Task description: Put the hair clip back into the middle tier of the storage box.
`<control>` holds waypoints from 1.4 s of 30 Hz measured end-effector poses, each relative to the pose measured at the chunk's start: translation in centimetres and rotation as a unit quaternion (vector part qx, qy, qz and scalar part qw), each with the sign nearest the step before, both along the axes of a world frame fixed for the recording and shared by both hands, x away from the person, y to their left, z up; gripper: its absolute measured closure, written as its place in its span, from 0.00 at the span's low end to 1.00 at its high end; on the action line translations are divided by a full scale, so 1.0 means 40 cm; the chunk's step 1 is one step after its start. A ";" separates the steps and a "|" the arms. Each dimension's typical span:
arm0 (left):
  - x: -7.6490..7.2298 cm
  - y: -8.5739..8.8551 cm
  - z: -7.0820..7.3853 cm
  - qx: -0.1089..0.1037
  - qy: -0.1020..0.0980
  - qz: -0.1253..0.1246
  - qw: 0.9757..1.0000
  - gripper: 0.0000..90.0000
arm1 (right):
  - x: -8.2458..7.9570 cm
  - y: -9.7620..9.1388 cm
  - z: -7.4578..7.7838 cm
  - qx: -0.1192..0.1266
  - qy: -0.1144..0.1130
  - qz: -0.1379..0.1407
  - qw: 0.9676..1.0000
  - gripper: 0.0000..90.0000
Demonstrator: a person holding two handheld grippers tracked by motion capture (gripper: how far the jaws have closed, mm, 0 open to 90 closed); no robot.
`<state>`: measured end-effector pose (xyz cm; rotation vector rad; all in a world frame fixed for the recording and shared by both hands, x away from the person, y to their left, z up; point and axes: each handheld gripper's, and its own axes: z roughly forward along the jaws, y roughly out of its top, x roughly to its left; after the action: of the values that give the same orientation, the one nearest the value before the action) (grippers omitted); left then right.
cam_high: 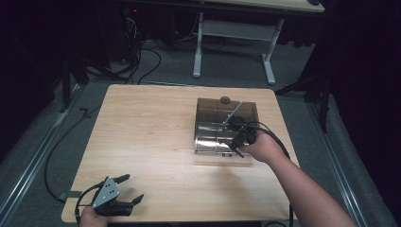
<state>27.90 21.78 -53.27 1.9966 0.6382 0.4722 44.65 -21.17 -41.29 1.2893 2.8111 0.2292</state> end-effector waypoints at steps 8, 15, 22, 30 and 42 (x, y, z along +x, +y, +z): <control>0.000 0.000 0.000 0.000 -0.001 0.000 1.000 0.17 | 0.028 0.009 -0.010 0.000 -0.001 -0.006 1.000 0.88; 0.000 0.001 0.000 0.001 -0.001 0.000 1.000 0.17 | 0.052 0.018 -0.020 0.004 -0.005 0.001 1.000 0.88; -0.002 0.001 0.000 -0.003 -0.001 0.001 1.000 0.17 | 0.075 0.035 -0.028 0.008 -0.011 0.006 1.000 0.88; -0.002 0.001 0.000 -0.005 -0.002 0.001 1.000 0.17 | 0.086 0.042 -0.040 0.004 -0.016 0.010 1.000 0.88; -0.001 0.001 0.000 -0.002 0.000 0.000 1.000 0.17 | 0.082 0.040 -0.067 0.001 -0.013 0.019 1.000 0.88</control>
<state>27.87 21.81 -53.27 1.9923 0.6394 0.4707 47.92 -19.55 -43.97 1.2249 2.8161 0.2478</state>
